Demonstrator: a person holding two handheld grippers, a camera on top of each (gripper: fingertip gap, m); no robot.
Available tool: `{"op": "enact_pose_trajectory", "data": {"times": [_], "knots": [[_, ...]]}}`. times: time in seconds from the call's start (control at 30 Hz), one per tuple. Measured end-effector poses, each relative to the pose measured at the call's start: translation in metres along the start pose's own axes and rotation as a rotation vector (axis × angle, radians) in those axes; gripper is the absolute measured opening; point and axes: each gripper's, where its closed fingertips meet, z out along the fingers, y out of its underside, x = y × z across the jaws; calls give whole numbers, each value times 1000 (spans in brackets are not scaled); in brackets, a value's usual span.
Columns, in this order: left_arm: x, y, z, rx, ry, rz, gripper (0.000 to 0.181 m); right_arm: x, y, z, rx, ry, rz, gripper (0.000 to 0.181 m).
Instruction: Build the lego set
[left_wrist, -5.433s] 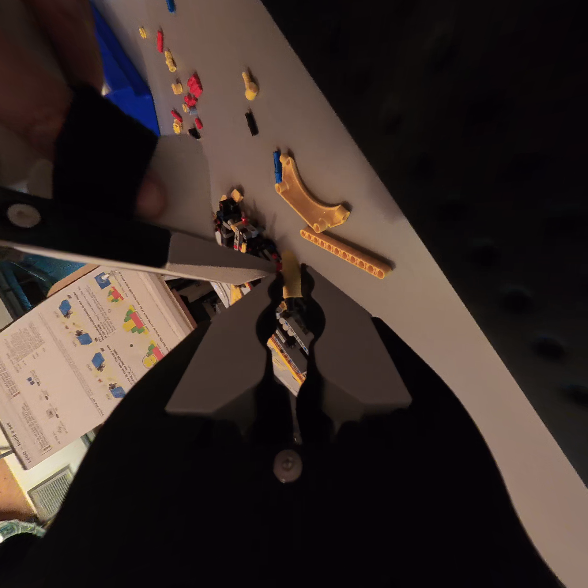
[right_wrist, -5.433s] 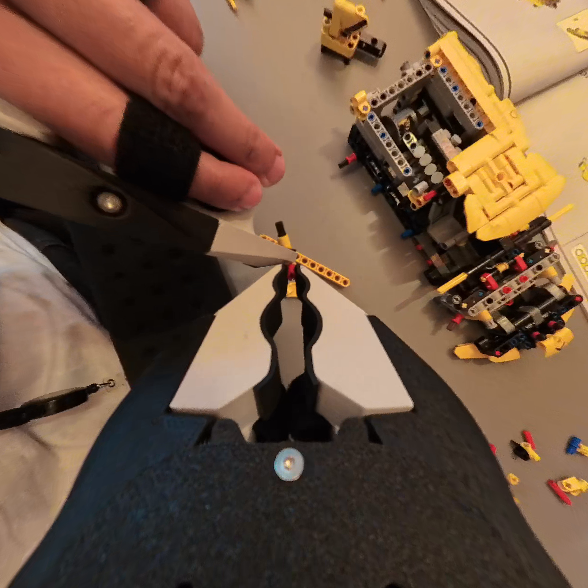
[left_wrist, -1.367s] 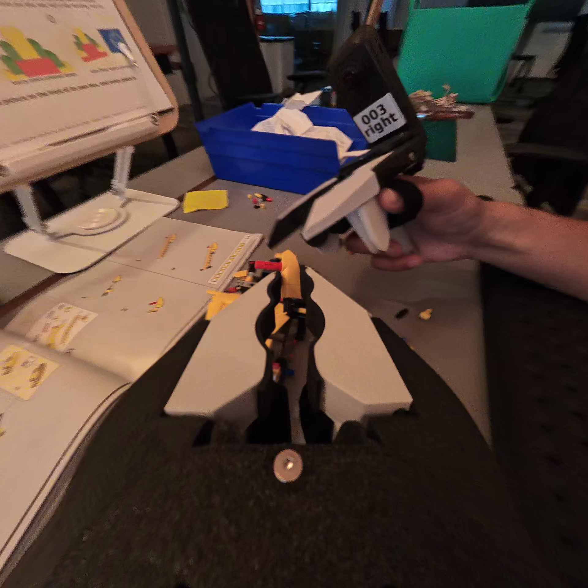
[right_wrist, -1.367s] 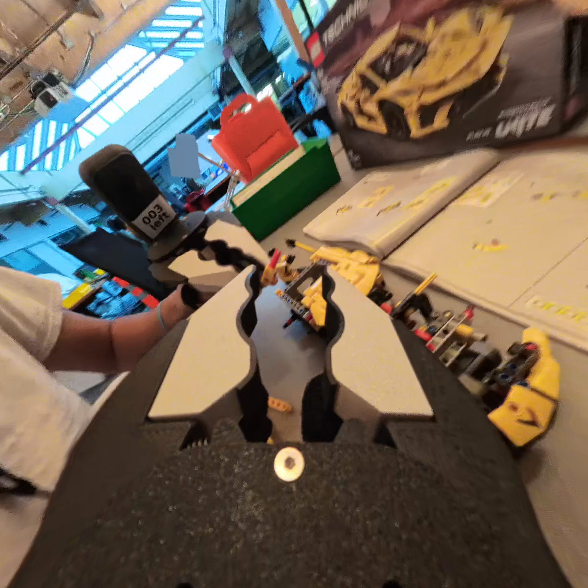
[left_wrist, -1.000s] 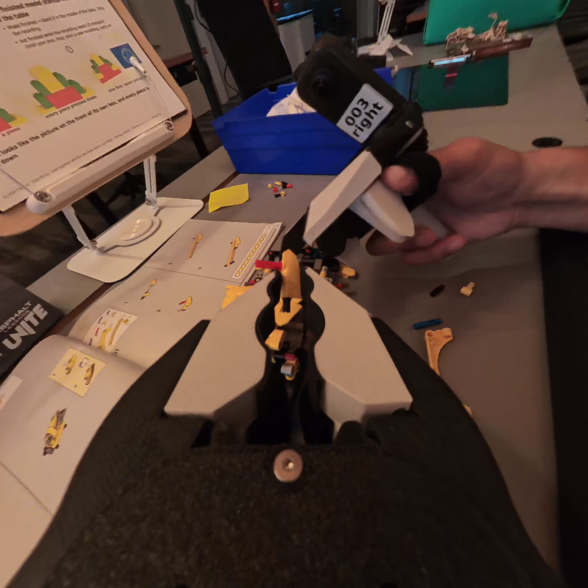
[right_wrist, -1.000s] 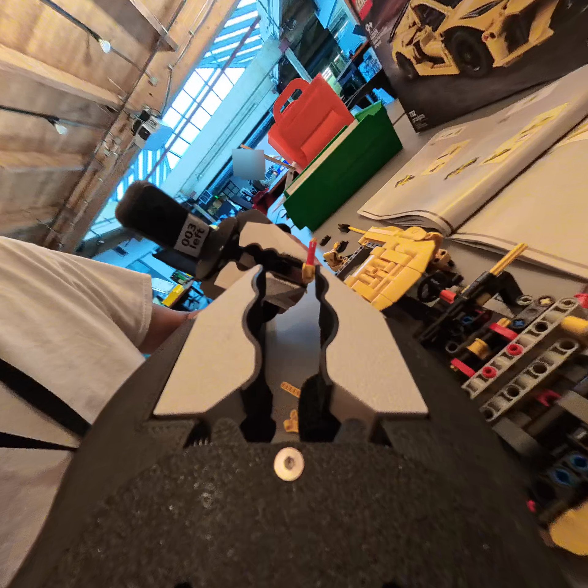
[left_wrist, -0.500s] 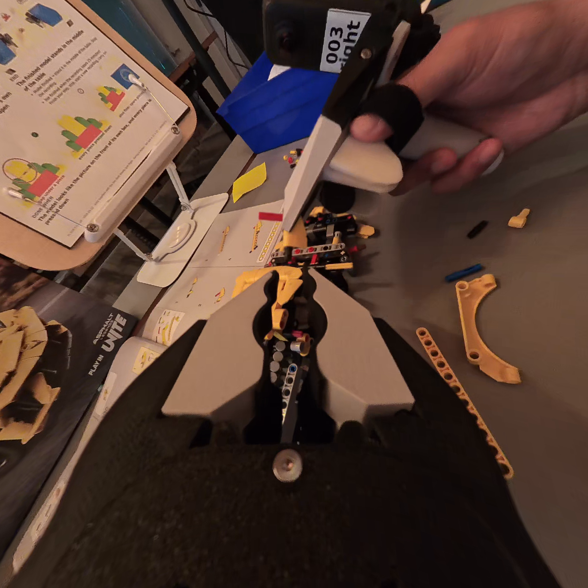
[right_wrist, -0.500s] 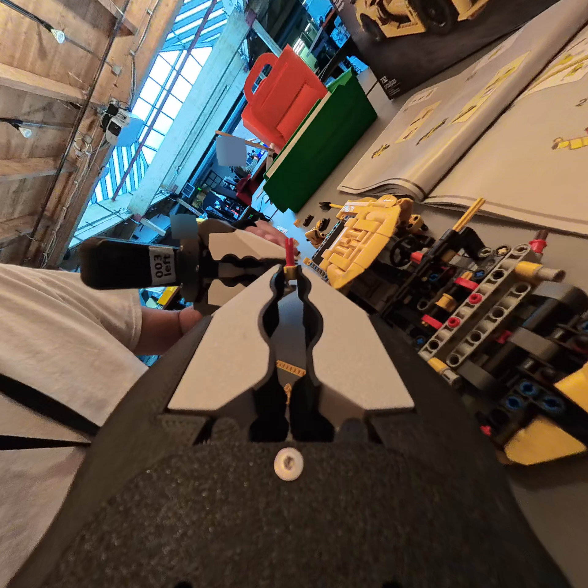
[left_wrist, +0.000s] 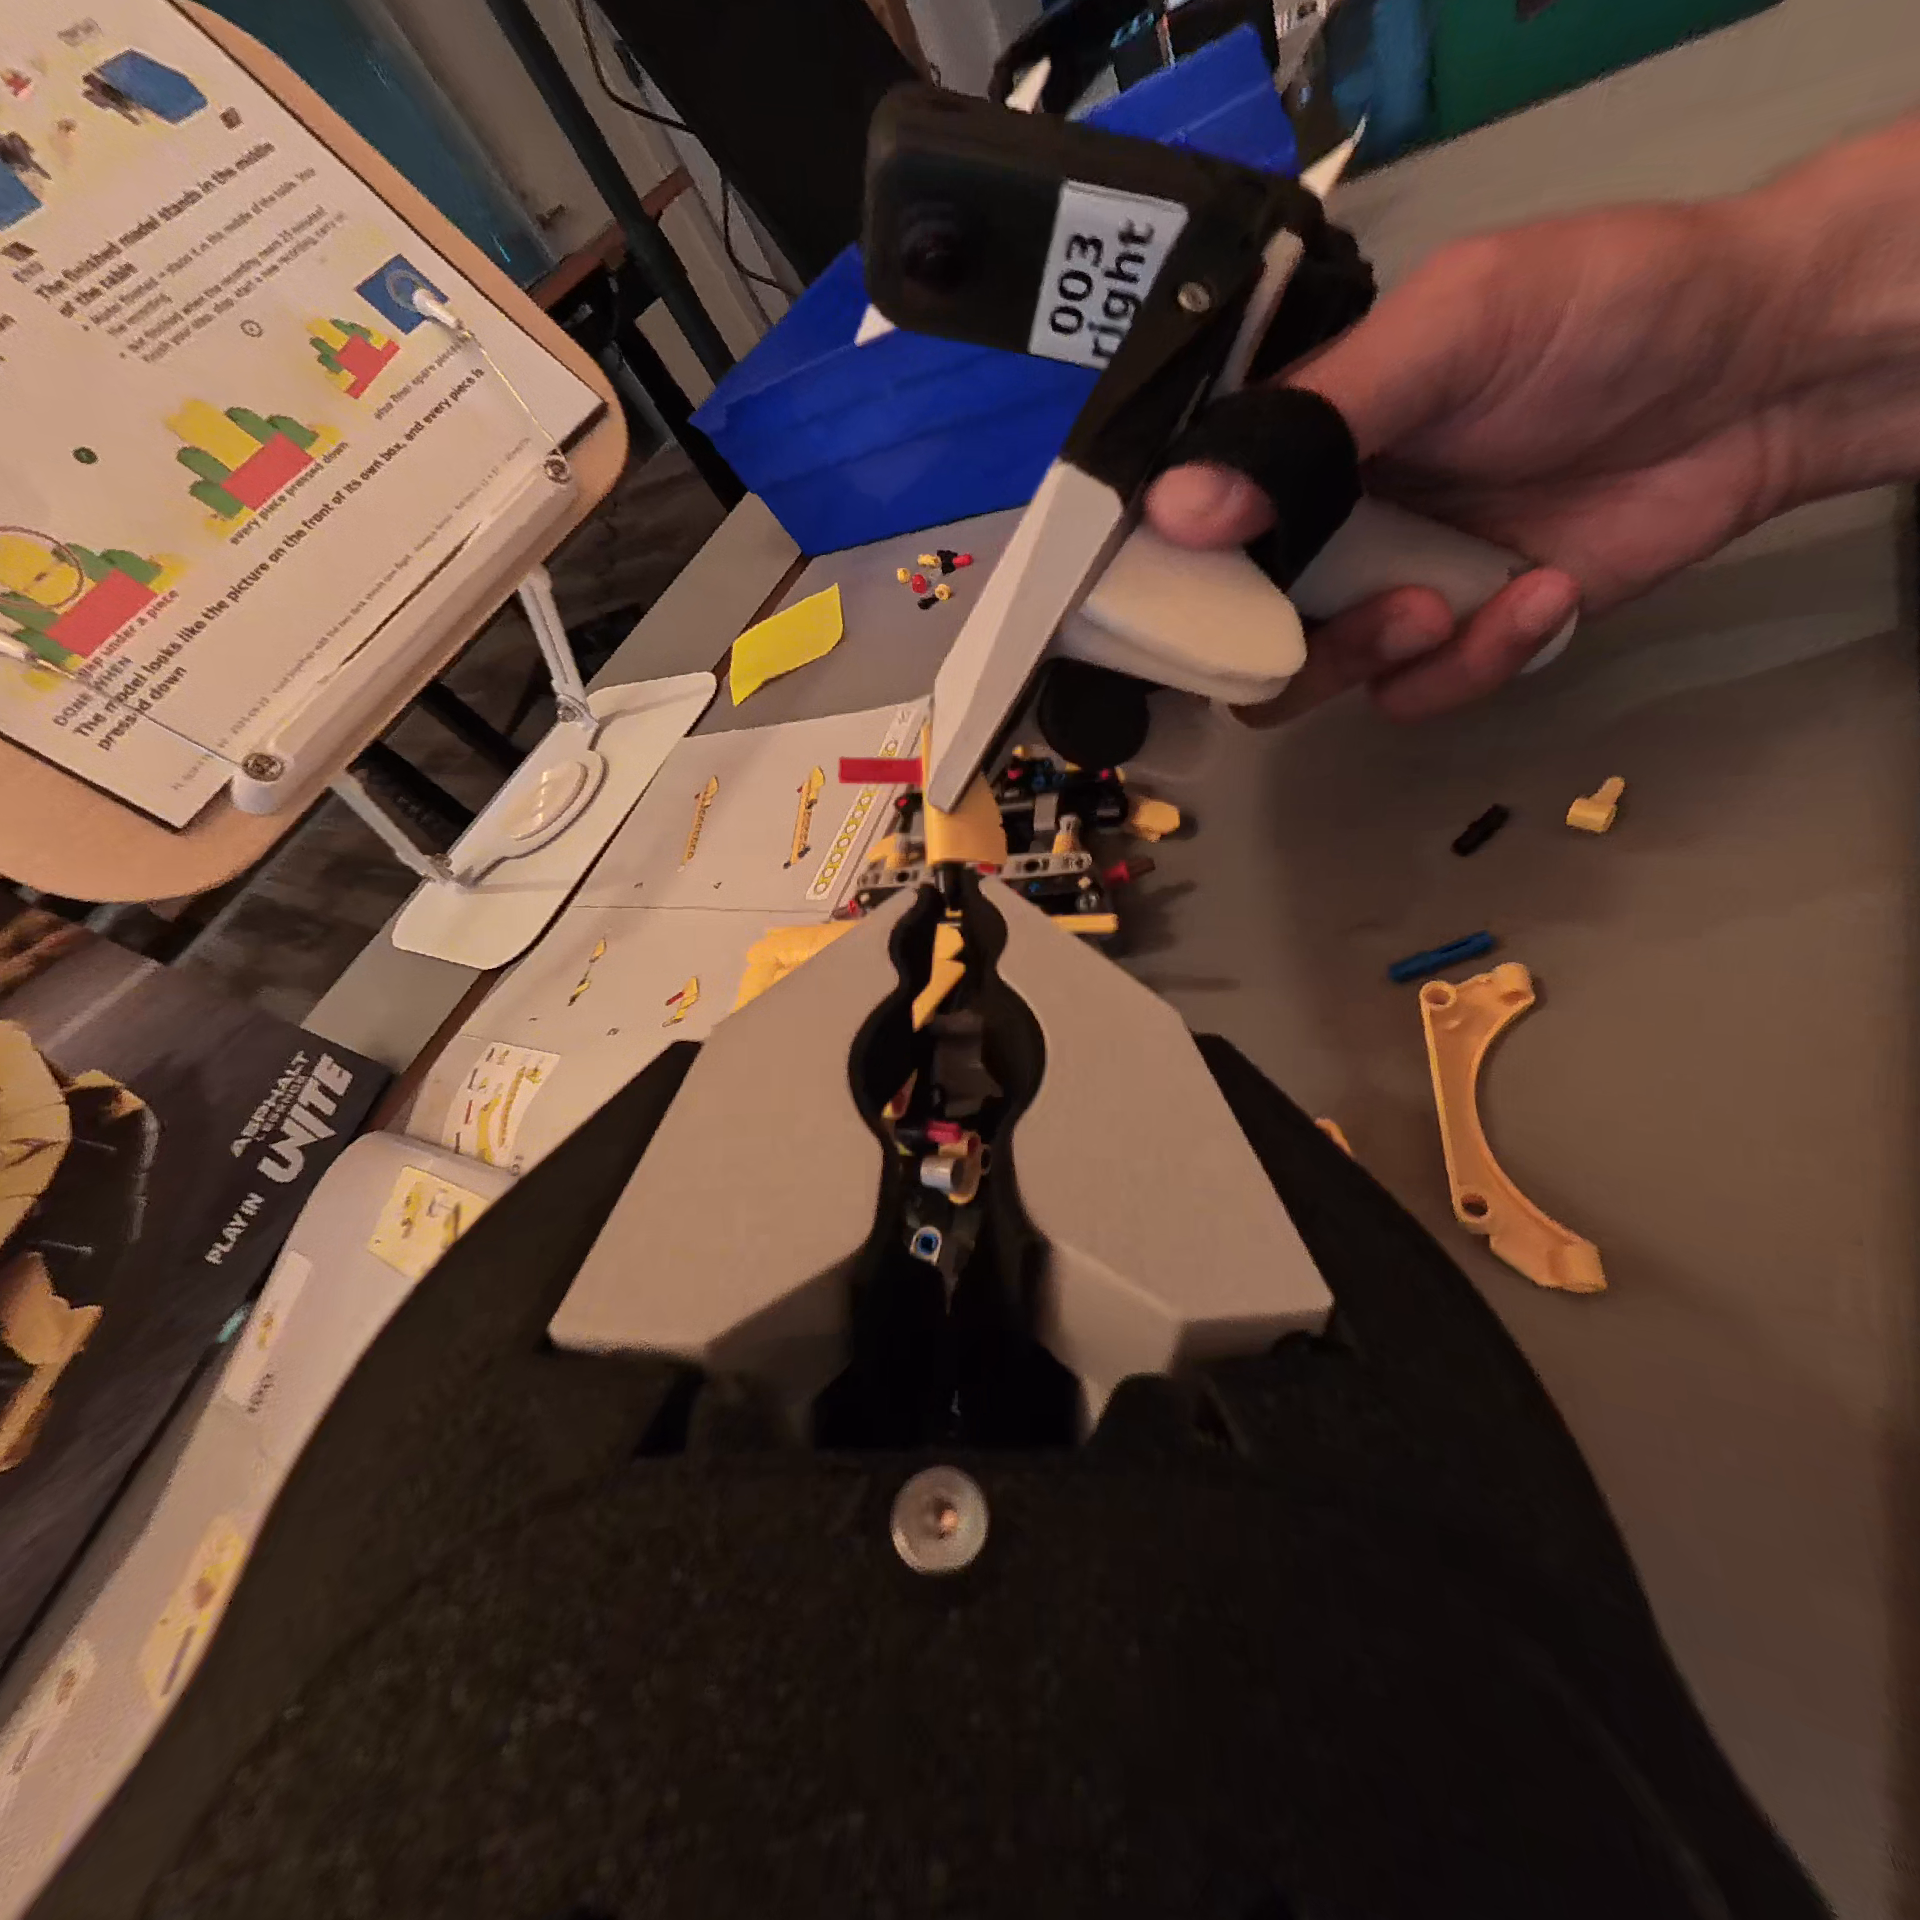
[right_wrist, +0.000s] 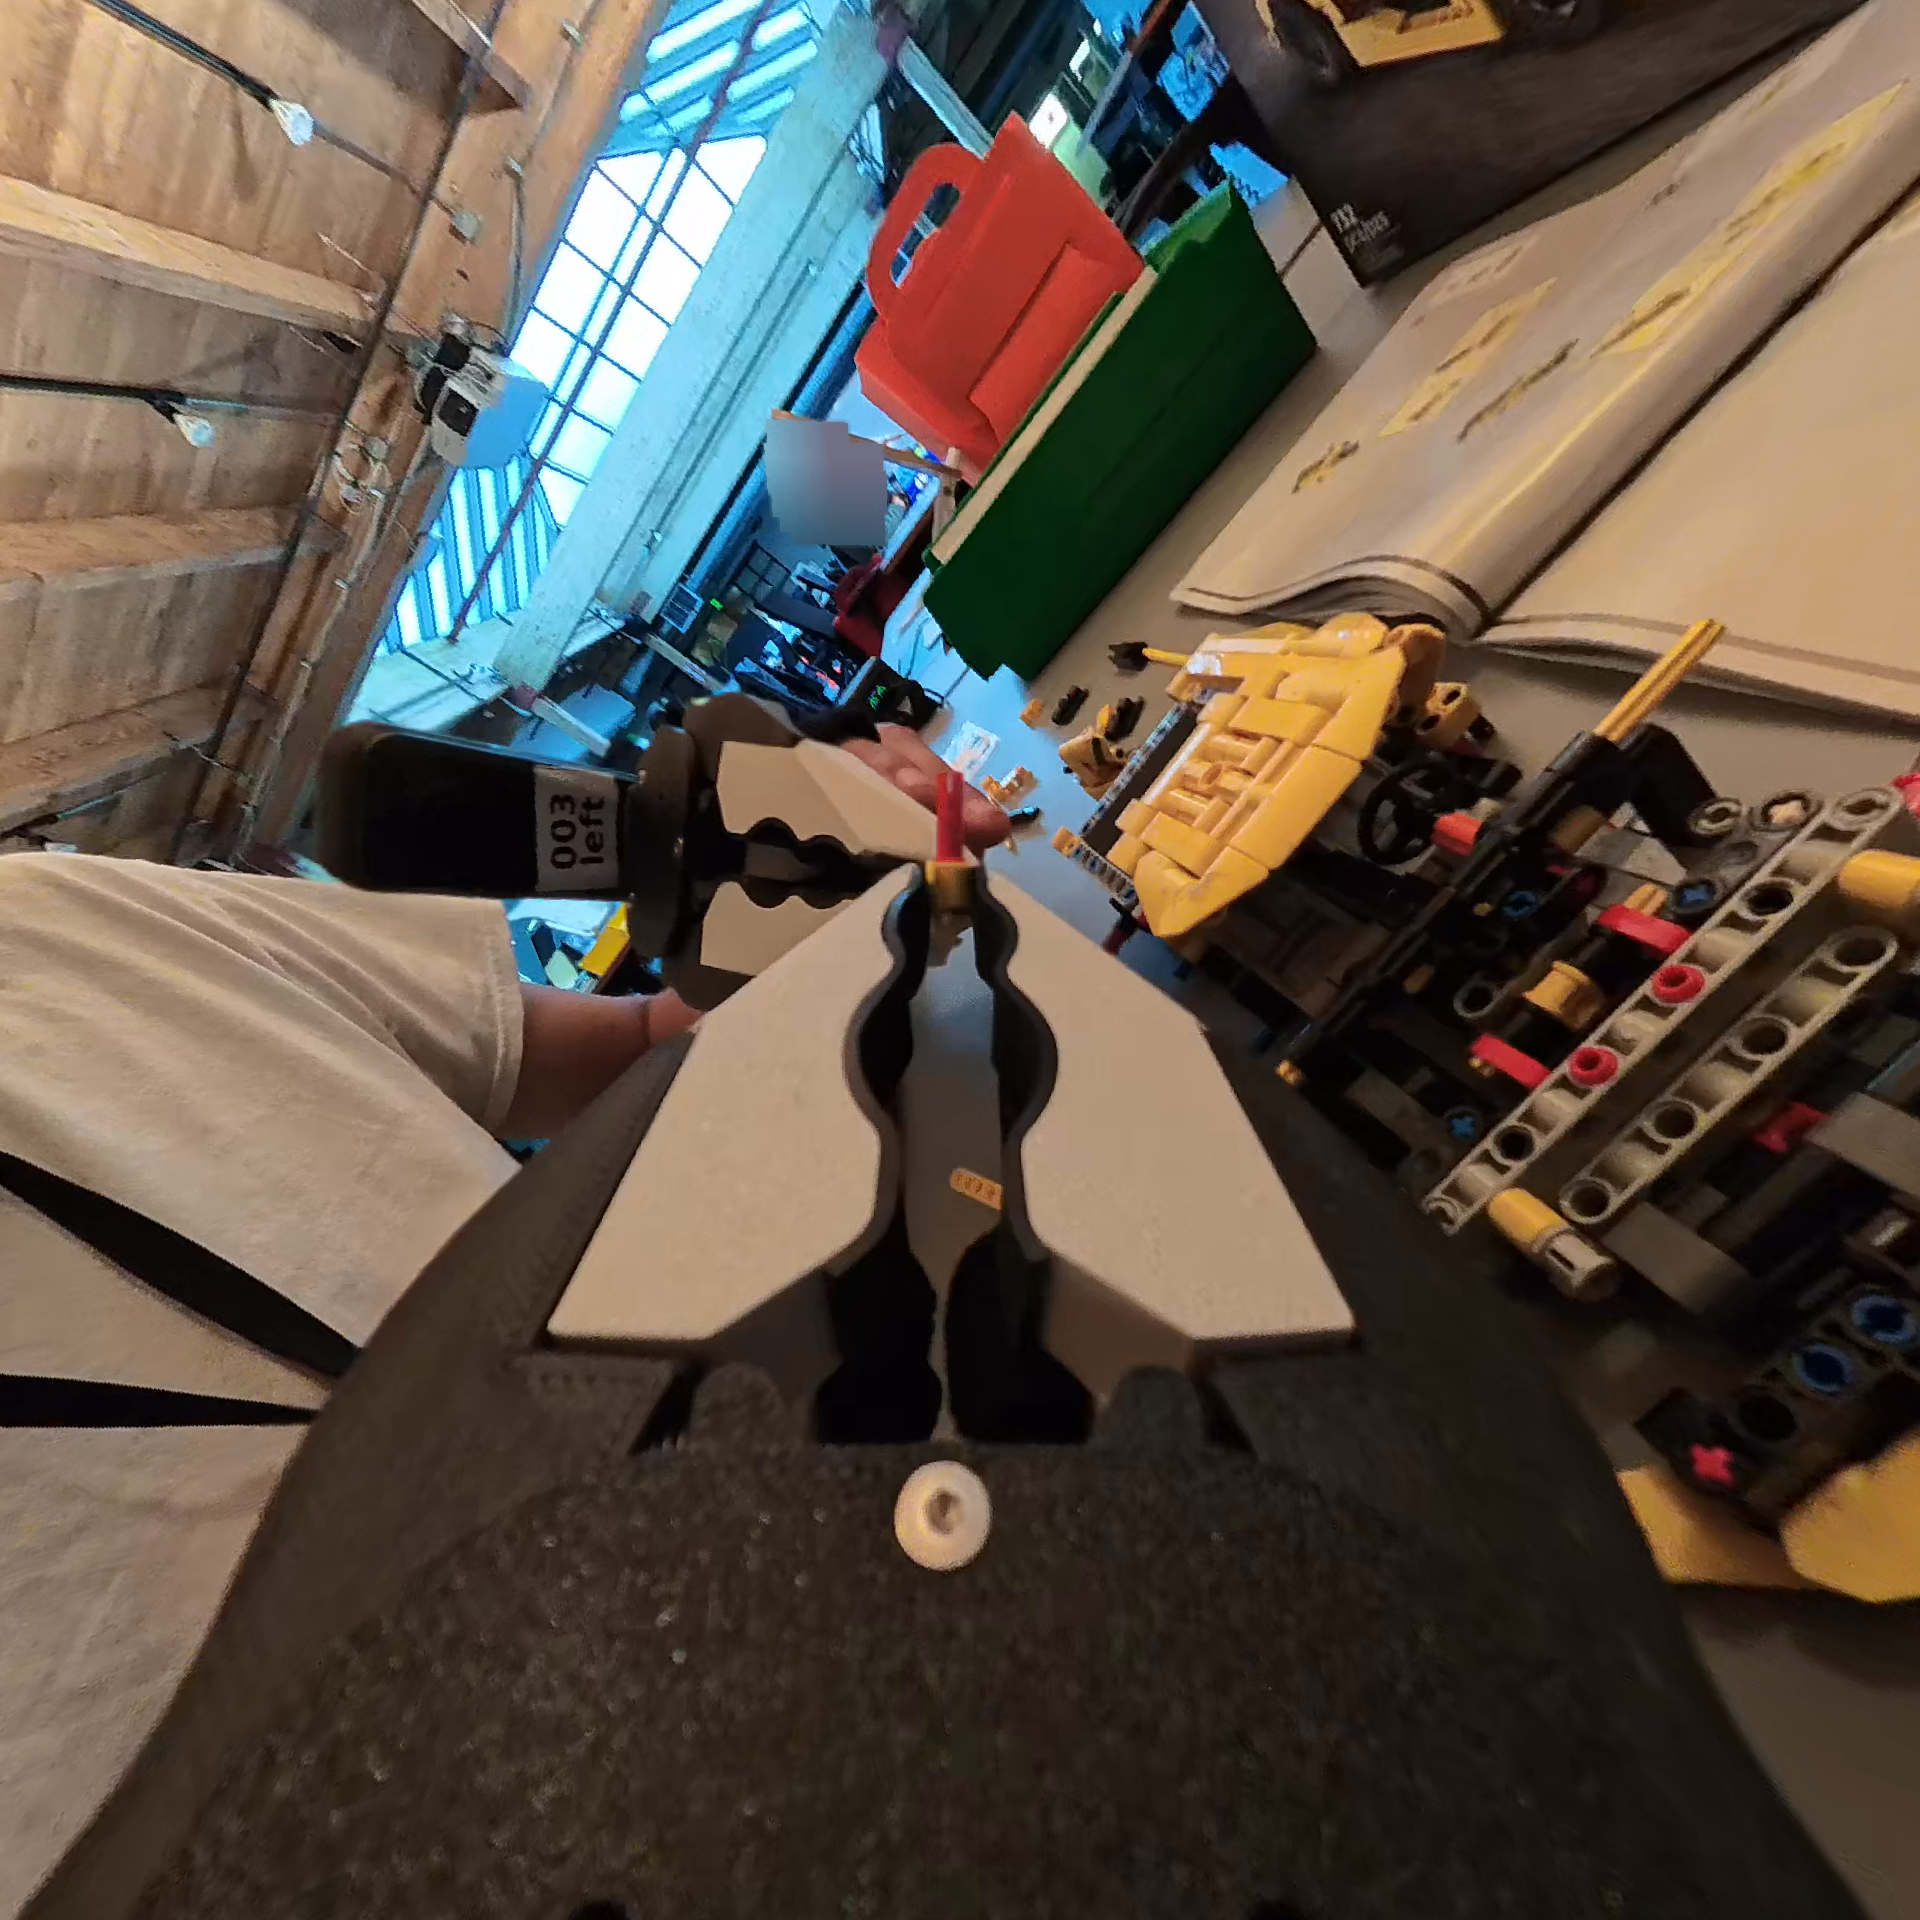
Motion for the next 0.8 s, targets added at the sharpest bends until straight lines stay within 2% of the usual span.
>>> {"op": "enact_pose_trajectory", "data": {"times": [0.17,0.4,0.57,0.67,0.8], "knots": [[-8,-5,-2,26,-12,-77,4,-4,-6,2,42,-24,-14,14],[-3,-3,0,5,-17,-17,3,-3,1,10,3,-8,-32,8],[5,11,-3,-43,40,-6,4,2,-7,-8,38,36,-40,13],[2,9,-4,-29,34,-28,4,9,-8,-17,44,96,-73,13],[1,6,-2,-17,31,-56,3,1,-7,-11,45,23,-29,17]]}}
